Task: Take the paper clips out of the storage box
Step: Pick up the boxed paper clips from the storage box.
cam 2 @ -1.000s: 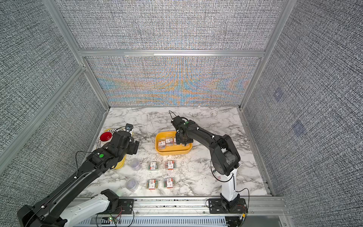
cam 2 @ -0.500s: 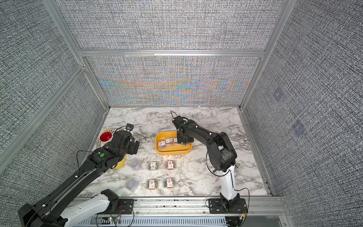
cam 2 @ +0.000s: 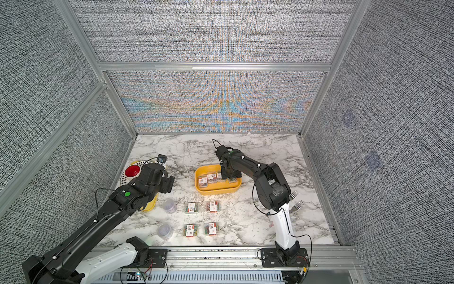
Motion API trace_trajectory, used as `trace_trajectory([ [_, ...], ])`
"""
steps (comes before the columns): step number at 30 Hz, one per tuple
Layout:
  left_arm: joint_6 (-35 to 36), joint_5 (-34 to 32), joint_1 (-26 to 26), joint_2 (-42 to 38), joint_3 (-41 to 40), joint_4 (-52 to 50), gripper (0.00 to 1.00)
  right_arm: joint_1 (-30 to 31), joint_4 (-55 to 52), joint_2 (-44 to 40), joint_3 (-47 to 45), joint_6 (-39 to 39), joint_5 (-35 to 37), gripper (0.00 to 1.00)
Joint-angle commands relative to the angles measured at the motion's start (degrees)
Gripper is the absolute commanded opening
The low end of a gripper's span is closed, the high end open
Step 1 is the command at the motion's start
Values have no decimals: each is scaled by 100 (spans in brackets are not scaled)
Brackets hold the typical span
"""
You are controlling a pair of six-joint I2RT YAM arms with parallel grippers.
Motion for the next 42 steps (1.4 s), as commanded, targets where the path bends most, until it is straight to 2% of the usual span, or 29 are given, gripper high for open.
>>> trace_trajectory([
  [1,-40,40,12,-27,31,13,86,-5,-235,25,28,96,260,59],
  [3,-44,47,14,-38,33,17,86,-5,-266,40,45,104,308,57],
  [15,-40,73,14,-23,36,3,86,48,-240,200,156,44,72,57],
  [19,-35,71,21,-22,35,2,86,73,-316,146,292,-6,87,51],
  [25,-27,42,14,-46,33,6,86,135,-928,-230,934,-247,222,49],
  [30,-26,24,14,-81,13,35,86,135,-1363,-999,1405,-643,105,47],
  [36,-9,-46,23,-136,-11,61,86,222,-1447,-2006,1450,-1909,-480,45],
  [42,26,-150,40,-180,-38,98,86,502,-880,-3343,196,-4187,-892,45],
])
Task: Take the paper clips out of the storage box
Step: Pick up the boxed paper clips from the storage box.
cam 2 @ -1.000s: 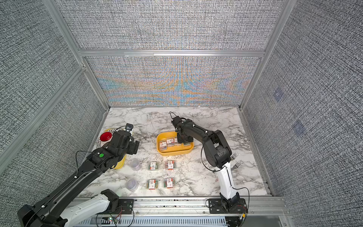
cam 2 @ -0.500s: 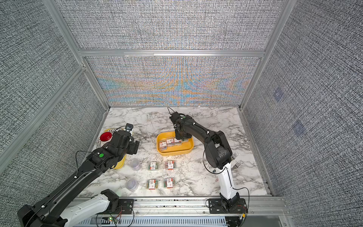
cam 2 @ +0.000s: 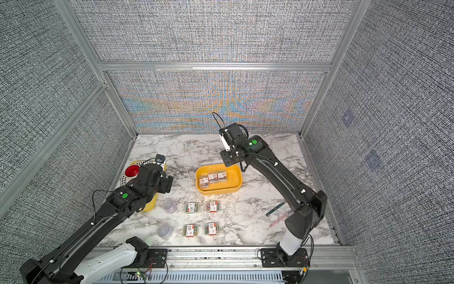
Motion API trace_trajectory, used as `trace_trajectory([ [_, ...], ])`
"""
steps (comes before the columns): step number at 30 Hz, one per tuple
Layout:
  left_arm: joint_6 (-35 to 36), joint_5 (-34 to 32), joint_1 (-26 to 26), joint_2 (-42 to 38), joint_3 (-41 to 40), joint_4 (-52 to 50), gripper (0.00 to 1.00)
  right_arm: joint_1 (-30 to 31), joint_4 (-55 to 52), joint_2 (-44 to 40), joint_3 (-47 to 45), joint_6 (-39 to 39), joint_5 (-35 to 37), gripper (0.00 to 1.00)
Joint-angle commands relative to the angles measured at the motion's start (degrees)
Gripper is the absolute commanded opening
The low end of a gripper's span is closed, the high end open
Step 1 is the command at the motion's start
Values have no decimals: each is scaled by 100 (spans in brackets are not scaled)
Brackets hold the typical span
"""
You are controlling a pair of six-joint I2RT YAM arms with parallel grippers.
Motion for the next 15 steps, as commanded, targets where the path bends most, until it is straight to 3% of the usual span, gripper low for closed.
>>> trace_trajectory([
  [1,30,-111,14,-40,-26,120,86,151,379,-632,-695,-1812,-586,45],
  [9,66,-194,36,-106,-123,204,86,708,901,-1990,-2535,-4138,-1063,45],
  [15,75,-263,36,-71,-123,200,86,917,672,-1998,-3180,-4576,-776,45],
])
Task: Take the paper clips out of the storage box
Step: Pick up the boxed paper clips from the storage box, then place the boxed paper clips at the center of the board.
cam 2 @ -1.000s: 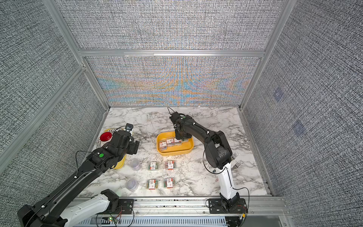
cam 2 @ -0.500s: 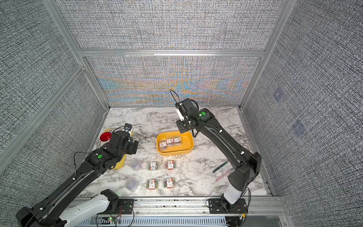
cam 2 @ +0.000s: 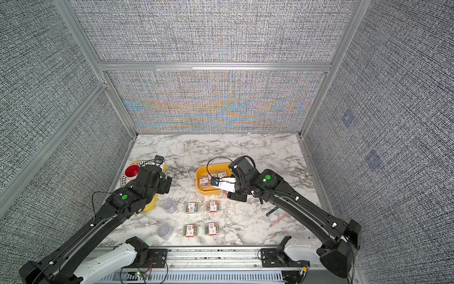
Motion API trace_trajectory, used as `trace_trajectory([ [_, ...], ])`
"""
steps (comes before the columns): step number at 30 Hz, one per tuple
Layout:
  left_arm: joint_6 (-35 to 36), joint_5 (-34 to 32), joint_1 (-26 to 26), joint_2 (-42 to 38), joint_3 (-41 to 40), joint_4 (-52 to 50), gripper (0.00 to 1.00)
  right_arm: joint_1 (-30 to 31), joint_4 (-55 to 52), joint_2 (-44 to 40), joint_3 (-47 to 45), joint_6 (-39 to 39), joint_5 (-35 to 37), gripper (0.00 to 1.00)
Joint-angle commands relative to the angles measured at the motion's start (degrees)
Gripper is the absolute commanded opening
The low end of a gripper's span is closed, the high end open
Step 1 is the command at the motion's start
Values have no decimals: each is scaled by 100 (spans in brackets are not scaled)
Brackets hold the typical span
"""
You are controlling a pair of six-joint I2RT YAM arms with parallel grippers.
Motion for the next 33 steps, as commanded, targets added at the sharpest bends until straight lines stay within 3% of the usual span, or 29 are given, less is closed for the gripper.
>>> trace_trajectory([
  [1,15,-127,12,-7,-13,182,87,52,-71,42,-213,-486,184,45],
  [13,46,-121,12,13,-25,201,87,46,457,303,-997,-1040,-1,44],
  [33,68,-38,21,-43,-5,200,87,-278,1187,1168,-1417,-1085,-439,45],
])
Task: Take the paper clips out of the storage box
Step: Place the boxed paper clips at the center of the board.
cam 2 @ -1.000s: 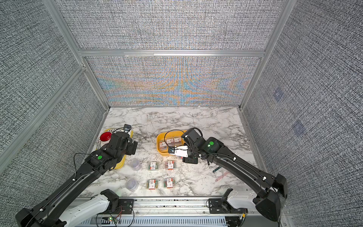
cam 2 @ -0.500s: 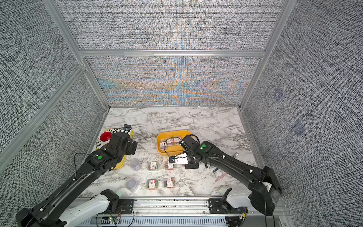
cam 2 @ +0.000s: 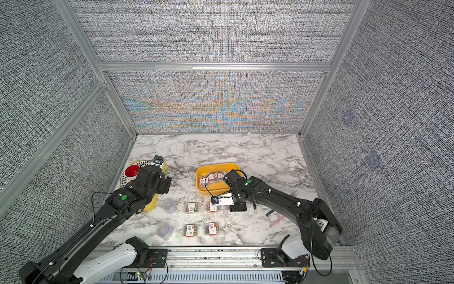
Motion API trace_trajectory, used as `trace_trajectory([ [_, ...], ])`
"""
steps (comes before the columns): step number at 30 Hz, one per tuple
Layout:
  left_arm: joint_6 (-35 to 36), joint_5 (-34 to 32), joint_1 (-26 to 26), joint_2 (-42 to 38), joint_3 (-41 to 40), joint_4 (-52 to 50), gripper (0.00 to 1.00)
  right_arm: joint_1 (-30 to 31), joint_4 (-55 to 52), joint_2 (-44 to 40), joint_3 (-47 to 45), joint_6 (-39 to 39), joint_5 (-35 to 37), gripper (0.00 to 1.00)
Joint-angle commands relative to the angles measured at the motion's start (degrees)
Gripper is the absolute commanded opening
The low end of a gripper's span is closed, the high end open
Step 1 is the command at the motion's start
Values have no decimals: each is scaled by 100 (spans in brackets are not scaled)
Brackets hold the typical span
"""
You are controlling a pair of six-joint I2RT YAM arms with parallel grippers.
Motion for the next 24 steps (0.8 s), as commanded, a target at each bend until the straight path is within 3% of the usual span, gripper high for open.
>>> trace_trajectory([
  [1,44,48,15,3,8,204,87,-62,241,51,-73,-73,-163,45],
  [24,62,117,36,12,26,180,88,-349,762,295,-450,-369,-78,46],
])
